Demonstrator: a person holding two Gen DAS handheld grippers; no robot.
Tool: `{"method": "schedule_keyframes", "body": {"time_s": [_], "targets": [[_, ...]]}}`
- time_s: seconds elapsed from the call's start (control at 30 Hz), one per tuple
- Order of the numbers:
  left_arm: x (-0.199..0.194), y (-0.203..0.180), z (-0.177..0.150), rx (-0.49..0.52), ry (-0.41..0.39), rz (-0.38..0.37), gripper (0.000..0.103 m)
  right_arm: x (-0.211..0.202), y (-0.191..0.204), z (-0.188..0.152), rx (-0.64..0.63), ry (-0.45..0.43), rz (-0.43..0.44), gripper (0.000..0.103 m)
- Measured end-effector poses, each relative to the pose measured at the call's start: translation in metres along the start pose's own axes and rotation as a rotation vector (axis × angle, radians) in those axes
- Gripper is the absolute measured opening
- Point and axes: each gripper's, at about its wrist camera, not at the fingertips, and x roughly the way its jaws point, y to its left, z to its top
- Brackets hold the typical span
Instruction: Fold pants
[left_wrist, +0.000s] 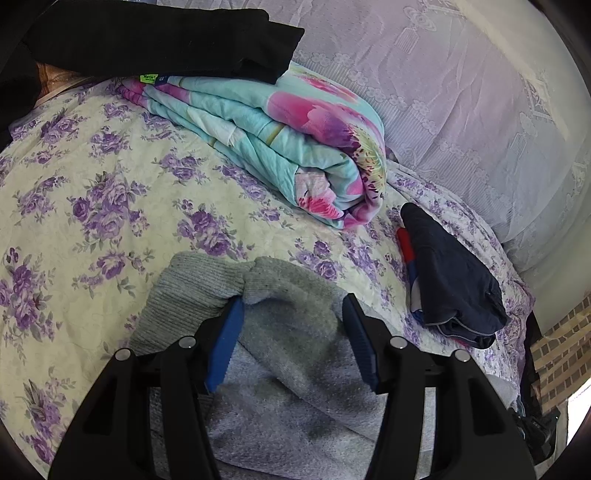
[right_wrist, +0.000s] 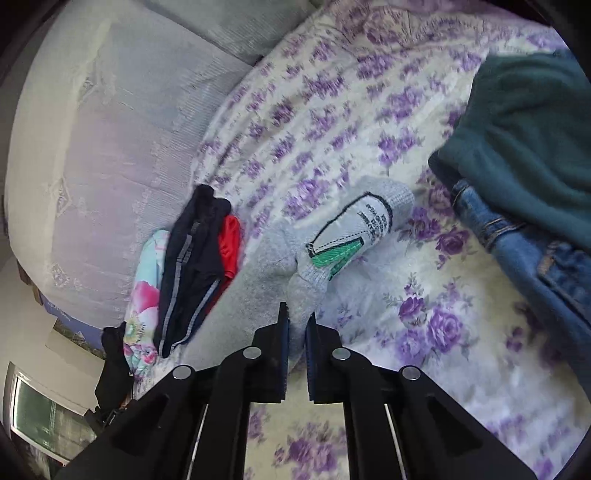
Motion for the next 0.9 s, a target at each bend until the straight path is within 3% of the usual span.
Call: {"method": "schedule_keyframes", "body": {"time_s": [0.3, 0.4, 0.5, 0.57, 0.6, 0.63, 0.67, 0.77, 0.83, 0.9], "targets": [[-0.028, 0.001, 0.001, -0.044, -0.058, -0.083, 0.051, -0.150, 0.054, -0.068, -0.075, -0.156, 0.123, 0.007], [-0.040, -0.001, 0.001, -0.059, -0.080, -0.117, 0.051, -0.174, 0.070, -0.063, -0.095, -0.210, 0.132, 0.008], [-0.036, -0.009, 0.007, -0.035, -0.078, -0.101, 0.053, -0.142, 0.097, -0.019, -0.146, -0.199, 0.053, 0.011], [-0.018, -0.007, 0.010, -0.045, -0.023, -0.082, 0.059, -0.077, 0.097, 0.037, -0.132, -0.088, -0.034, 0.040], [-0.007, -0.001, 0.010, -0.062, 0.006, -0.078, 0.059, -0.050, 0.094, 0.055, -0.128, -0.056, -0.095, 0.041], [-0.001, 0.003, 0.010, -0.076, 0.017, -0.076, 0.059, -0.024, 0.086, 0.074, -0.118, -0.086, -0.216, 0.041], [0.003, 0.007, 0.010, -0.081, 0.030, -0.078, 0.058, -0.013, 0.081, 0.081, -0.128, -0.111, -0.272, 0.039], [-0.001, 0.009, 0.011, -0.083, 0.018, -0.105, 0.058, -0.004, 0.076, 0.072, -0.177, -0.111, -0.241, 0.041], [-0.003, 0.004, 0.009, -0.055, 0.010, -0.093, 0.058, -0.008, 0.067, 0.054, -0.217, -0.112, -0.268, 0.050], [-0.003, -0.001, 0.006, -0.029, 0.004, -0.075, 0.059, -0.009, 0.052, 0.043, -0.231, -0.104, -0.316, 0.050]]}}
